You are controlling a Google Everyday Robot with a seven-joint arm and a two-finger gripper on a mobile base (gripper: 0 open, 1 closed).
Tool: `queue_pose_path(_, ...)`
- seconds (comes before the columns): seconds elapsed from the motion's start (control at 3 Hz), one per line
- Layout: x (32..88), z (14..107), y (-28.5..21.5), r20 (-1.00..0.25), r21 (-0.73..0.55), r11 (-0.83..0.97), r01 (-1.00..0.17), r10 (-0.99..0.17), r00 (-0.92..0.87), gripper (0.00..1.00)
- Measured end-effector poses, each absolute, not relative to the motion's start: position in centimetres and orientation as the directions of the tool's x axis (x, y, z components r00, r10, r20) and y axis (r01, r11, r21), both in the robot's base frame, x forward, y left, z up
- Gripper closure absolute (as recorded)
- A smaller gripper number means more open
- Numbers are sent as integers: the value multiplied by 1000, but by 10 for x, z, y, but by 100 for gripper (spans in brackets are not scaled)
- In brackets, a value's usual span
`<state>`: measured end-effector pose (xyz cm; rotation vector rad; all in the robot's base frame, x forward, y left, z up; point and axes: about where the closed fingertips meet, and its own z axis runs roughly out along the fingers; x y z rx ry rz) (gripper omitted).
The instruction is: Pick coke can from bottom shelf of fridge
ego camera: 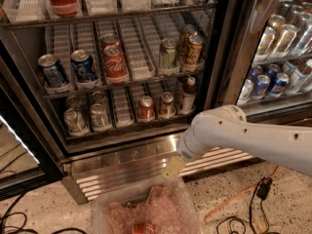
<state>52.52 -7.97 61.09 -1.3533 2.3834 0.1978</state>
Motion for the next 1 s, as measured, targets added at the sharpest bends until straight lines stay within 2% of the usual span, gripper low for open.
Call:
queue_pose_path(0.67, 560, 618, -65, -541, -206, 623, -754, -715, -443, 0)
queue_pose_path(1.0, 577, 625, -63, -588, -208, 678, -705, -662, -464, 0)
